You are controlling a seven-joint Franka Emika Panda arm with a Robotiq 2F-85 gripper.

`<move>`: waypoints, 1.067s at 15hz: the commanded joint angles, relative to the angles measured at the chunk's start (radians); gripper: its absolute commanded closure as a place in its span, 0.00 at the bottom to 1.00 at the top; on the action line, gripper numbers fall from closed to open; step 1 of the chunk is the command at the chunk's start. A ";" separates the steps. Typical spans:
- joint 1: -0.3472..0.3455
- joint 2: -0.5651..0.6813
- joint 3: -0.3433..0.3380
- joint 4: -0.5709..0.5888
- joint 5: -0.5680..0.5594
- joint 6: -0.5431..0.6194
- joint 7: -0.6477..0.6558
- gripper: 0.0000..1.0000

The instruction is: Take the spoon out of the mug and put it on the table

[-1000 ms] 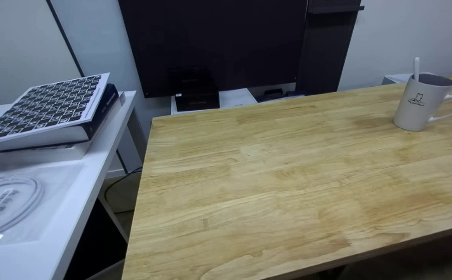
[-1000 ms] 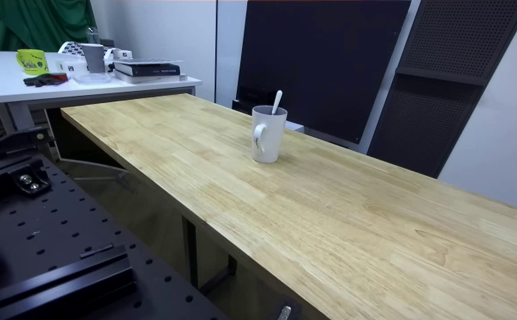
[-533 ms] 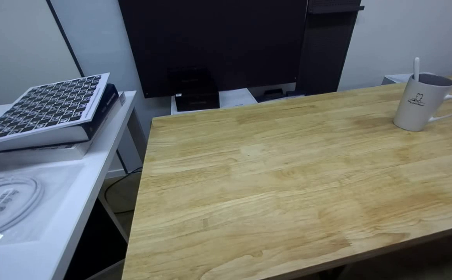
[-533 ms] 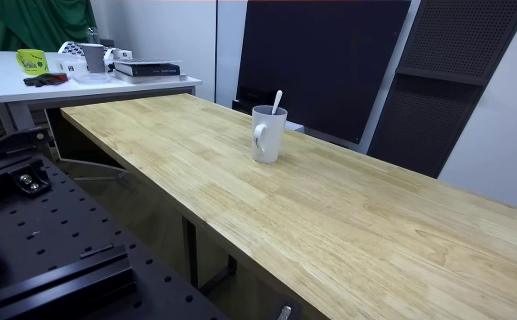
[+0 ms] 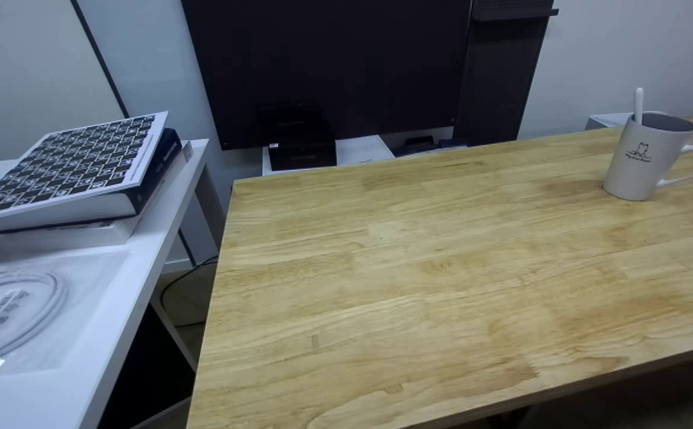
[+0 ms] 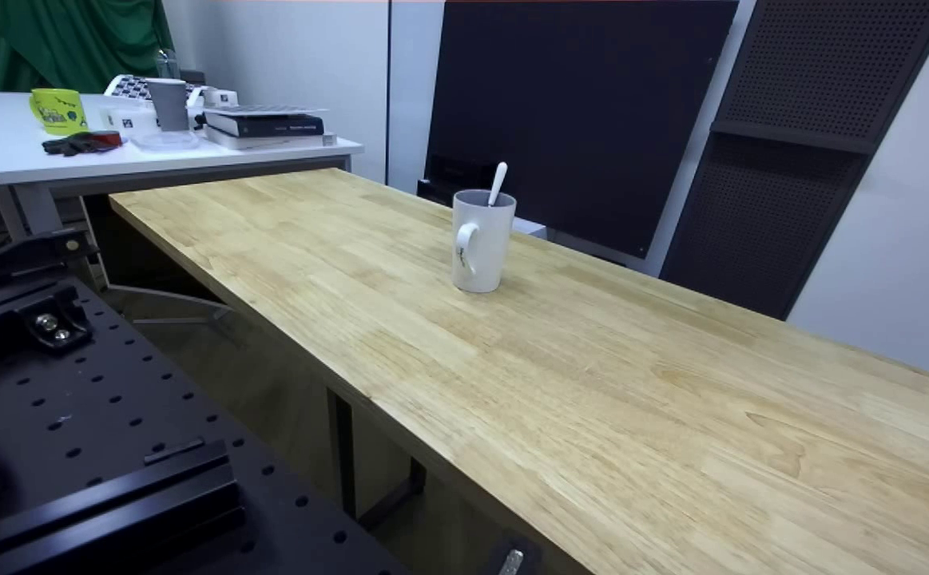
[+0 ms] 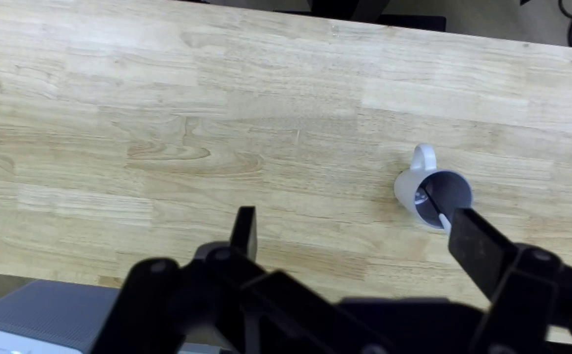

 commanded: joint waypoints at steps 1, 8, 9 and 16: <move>-0.030 0.112 0.024 0.166 0.012 -0.044 -0.001 0.00; -0.025 0.229 0.070 0.358 -0.001 -0.104 0.010 0.00; -0.023 0.240 0.078 0.376 -0.004 -0.111 0.010 0.00; 0.017 0.293 0.139 0.448 -0.017 -0.141 0.010 0.00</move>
